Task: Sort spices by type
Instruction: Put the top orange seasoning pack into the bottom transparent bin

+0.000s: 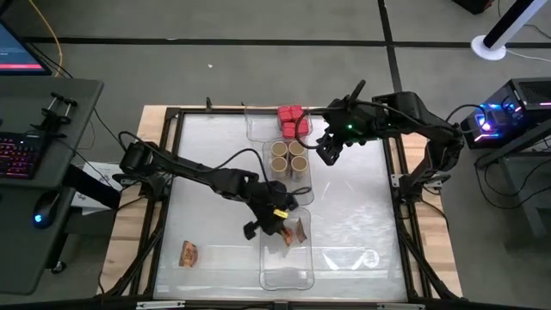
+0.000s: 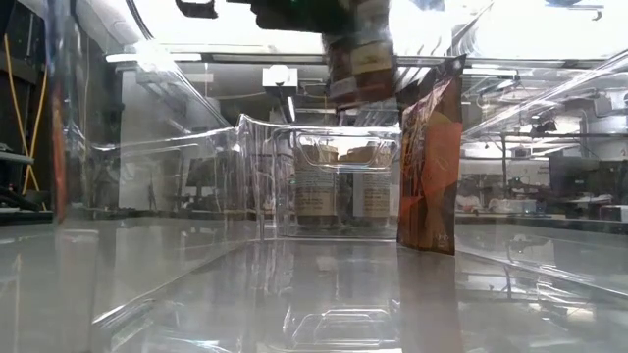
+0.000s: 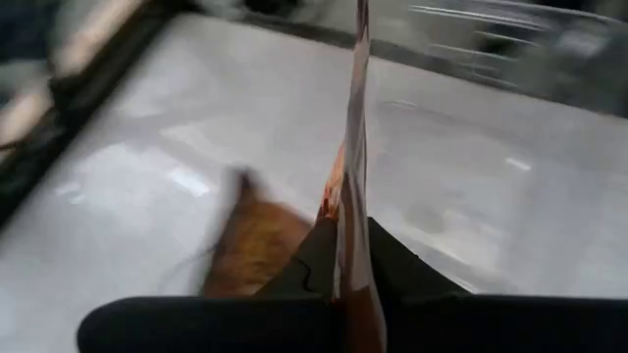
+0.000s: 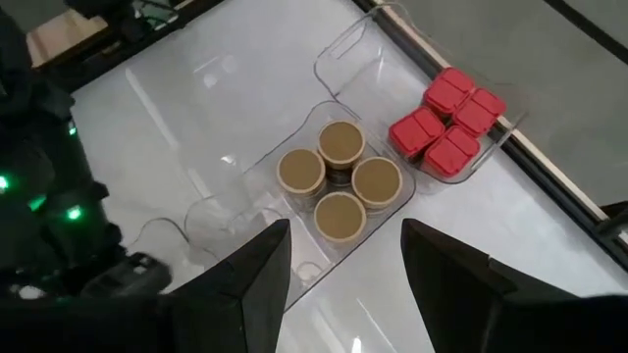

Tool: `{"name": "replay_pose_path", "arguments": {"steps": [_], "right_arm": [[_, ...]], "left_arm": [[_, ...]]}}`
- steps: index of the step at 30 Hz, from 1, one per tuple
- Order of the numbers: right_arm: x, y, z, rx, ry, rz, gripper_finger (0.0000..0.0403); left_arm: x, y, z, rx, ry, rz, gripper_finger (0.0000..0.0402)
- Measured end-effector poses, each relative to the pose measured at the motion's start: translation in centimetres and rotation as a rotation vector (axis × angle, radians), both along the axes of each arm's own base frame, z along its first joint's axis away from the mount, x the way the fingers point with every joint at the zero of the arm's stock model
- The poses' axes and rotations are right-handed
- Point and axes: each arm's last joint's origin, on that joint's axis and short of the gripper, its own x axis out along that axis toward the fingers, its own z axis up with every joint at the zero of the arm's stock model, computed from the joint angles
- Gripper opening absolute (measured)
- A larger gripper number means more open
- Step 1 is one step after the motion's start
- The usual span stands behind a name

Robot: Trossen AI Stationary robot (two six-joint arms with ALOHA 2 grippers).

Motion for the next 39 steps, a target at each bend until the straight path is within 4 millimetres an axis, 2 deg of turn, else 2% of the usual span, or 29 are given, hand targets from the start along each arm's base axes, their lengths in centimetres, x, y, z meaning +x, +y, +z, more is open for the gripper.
{"name": "replay_pose_path", "arguments": {"steps": [5, 9, 18, 21, 24, 28, 34, 39], "right_arm": [[0.0, -0.1, 0.0, -0.003, -0.011, -0.042, 0.0191], [0.0, -0.1, 0.0, 0.001, -0.016, -0.06, 0.0191], [0.1, -0.2, -0.1, 0.014, -0.024, -0.091, 0.0191], [0.2, -0.2, -0.1, 0.024, -0.03, -0.106, 0.0191], [0.2, -0.2, -0.1, 0.036, -0.037, -0.123, 0.0191], [0.2, -0.2, -0.1, 0.038, -0.042, -0.126, 0.0191], [0.2, -0.2, 0.0, 0.035, -0.047, -0.145, 0.0191], [0.2, -0.2, 0.0, 0.029, -0.048, -0.149, 0.0191]], "left_arm": [[-0.8, 0.0, -1.5, 0.015, 0.054, -0.276, 0.0001], [-0.4, 0.6, -3.9, 0.062, 0.099, -0.325, 0.0002], [0.6, 0.5, -3.5, 0.068, -0.031, -0.355, 0.0003], [0.9, 0.7, -4.2, 0.094, -0.048, -0.385, 0.0003], [1.3, 0.9, -5.3, 0.105, -0.026, -0.383, 0.0003], [2.1, 0.9, -5.6, 0.118, -0.013, -0.374, 0.0003], [3.1, 0.6, -3.6, 0.135, 0.011, -0.379, 0.0003], [2.7, 1.0, -4.4, 0.102, 0.093, -0.401, 0.0003]]}}
